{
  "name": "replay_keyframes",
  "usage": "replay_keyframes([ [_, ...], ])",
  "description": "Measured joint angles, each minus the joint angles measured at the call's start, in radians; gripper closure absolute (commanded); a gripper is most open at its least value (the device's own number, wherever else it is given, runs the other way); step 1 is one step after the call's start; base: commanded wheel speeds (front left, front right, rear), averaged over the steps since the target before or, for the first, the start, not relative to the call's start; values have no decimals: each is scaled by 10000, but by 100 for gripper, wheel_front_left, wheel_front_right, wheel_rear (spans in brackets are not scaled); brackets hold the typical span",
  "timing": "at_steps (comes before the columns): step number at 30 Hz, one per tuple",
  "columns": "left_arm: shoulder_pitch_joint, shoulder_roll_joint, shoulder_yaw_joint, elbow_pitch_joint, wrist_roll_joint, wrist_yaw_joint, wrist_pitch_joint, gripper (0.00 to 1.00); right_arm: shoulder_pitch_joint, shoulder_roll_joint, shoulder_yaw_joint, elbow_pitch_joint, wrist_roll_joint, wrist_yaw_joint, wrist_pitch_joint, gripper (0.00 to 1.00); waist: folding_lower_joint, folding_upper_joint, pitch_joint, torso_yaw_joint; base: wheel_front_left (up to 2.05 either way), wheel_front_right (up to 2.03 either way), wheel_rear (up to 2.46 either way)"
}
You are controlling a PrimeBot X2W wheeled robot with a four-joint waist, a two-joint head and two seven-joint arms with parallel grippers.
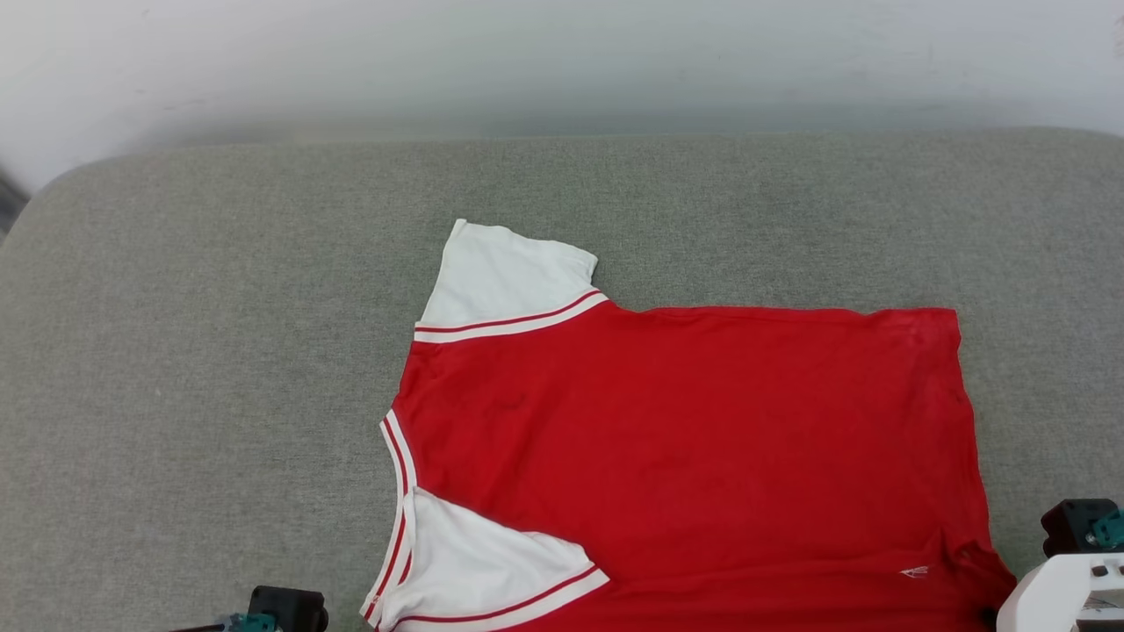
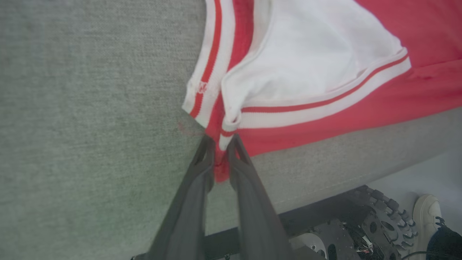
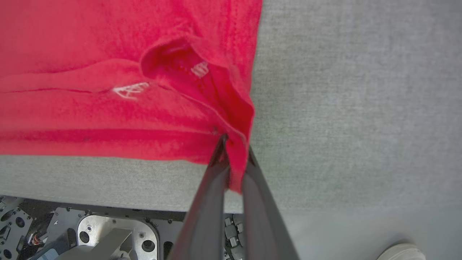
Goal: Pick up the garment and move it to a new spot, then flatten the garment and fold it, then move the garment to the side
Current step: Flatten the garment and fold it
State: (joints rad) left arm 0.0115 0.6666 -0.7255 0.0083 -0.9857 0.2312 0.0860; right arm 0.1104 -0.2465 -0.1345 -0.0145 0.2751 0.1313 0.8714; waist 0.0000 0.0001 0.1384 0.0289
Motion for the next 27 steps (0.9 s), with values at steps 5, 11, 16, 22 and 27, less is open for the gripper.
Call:
replay_keyframes([
  [5,-137,-153,44,286,153,-184,-418,0,-103,-29,61,178,-46,-2,-324,0,0,-1,-83,-8,0,0,0],
  [11,-339,-261,437,466,472,-280,-1576,0,-439,-86,104,-54,90,-2,-1319,0,-1,-1,-339,-13,0,0,0],
  [16,-577,-399,849,445,934,-341,-2878,0,-880,52,73,-401,326,-4,-2650,0,0,0,-550,-45,0,0,0],
  [22,-631,-903,1770,84,1831,-194,-3450,0,-1166,56,631,-940,313,-4,-4959,0,0,-1,-776,-92,0,0,0],
  [27,-378,-1946,3359,-882,3246,-709,-3463,0,-1127,278,909,-1070,244,-4,-6905,0,0,-1,-869,-94,0,0,0],
])
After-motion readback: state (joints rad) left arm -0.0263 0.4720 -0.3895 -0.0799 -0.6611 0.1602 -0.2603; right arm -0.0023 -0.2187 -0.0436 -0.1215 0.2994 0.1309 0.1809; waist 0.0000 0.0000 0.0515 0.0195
